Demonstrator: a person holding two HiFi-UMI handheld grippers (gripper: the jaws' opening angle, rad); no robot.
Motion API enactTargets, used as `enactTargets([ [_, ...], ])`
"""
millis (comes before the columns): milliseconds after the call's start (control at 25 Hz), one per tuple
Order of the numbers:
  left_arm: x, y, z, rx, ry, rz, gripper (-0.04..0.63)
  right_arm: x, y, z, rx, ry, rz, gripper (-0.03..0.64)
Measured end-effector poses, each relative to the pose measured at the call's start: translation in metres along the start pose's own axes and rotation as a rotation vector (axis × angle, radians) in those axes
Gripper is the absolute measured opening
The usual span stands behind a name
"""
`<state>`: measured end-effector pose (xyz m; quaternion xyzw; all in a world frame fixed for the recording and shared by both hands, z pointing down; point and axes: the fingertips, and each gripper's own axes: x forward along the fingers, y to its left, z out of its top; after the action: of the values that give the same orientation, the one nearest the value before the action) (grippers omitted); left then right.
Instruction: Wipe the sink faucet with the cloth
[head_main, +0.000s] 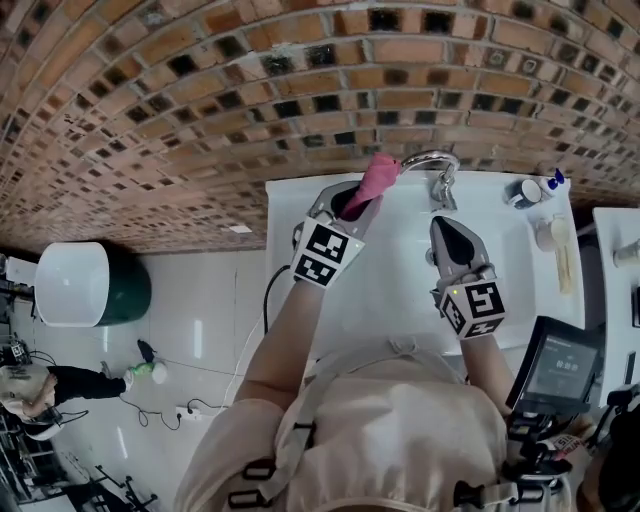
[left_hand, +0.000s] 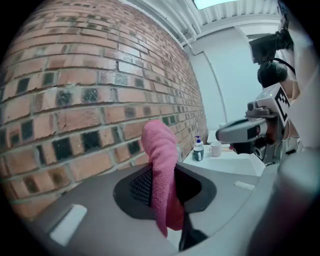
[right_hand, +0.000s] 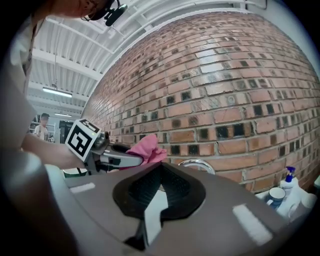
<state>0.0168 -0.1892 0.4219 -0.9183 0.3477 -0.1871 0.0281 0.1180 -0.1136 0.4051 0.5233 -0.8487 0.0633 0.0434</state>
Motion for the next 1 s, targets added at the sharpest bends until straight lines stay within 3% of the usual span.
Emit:
enactTargets([
  [280,0.046,-0.024,0.065,-0.015,-0.1,-0.08,0.08,-0.009,-0.024,-0.002,0.004,0.015,-0.013,-0.014],
  [440,0.061,-0.036,0.081,-0.031,-0.13,-0.091,0.08,-0.007,-0.033,-0.007,0.002,0.034,-0.001,-0.014],
  [800,0.107,-0.018,0.027,-0.088,0.054,-0.053,0.08,0.015,-0.038,-0.016,0.017,0.06,0.035,-0.014],
  [1000,0.108,-0.009,0.001,-0.151,0.063,-0.026,0.081,0.021,-0.038,-0.021,0.026,0.072,0.046,-0.014],
])
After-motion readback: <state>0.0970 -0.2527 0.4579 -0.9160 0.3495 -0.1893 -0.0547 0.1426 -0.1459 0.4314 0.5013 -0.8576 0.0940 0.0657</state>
